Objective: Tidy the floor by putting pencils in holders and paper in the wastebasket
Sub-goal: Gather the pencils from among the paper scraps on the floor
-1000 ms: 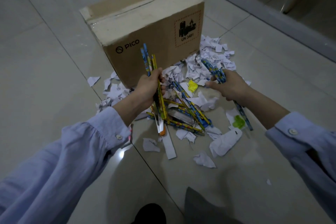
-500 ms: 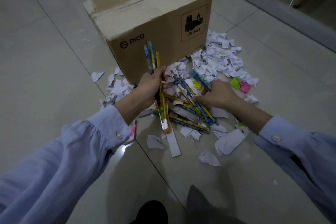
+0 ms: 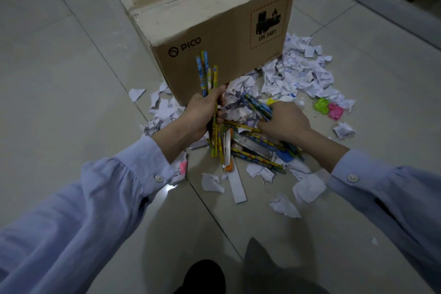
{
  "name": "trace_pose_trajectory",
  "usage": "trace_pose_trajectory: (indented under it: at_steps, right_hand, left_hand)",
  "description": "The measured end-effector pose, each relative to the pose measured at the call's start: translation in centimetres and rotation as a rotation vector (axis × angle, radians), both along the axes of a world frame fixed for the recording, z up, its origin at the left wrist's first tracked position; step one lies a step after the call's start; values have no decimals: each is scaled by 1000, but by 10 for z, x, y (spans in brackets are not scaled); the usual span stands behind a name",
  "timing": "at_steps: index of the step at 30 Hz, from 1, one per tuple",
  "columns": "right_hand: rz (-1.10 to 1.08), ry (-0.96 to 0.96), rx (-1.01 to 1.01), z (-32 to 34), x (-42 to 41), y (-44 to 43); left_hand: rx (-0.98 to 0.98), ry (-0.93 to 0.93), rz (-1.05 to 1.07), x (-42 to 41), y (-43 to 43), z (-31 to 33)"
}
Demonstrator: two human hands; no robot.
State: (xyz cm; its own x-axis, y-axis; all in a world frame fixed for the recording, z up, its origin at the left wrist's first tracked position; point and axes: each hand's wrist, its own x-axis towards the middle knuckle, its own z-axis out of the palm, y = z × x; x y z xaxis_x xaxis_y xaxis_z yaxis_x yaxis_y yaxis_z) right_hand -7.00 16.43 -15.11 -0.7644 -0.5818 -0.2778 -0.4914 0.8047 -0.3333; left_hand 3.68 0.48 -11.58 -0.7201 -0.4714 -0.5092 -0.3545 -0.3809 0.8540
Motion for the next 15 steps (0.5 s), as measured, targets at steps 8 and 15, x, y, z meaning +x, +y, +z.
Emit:
trace_pose_trajectory:
  at_steps: [8, 15]
  right_hand:
    - [-100, -29, -117, 22, -31, 9]
    - [-286, -254, -346, 37, -41, 18]
  left_hand:
    - [-15, -23, -7, 4, 0, 2]
    - [-7, -11, 9, 3, 4, 7]
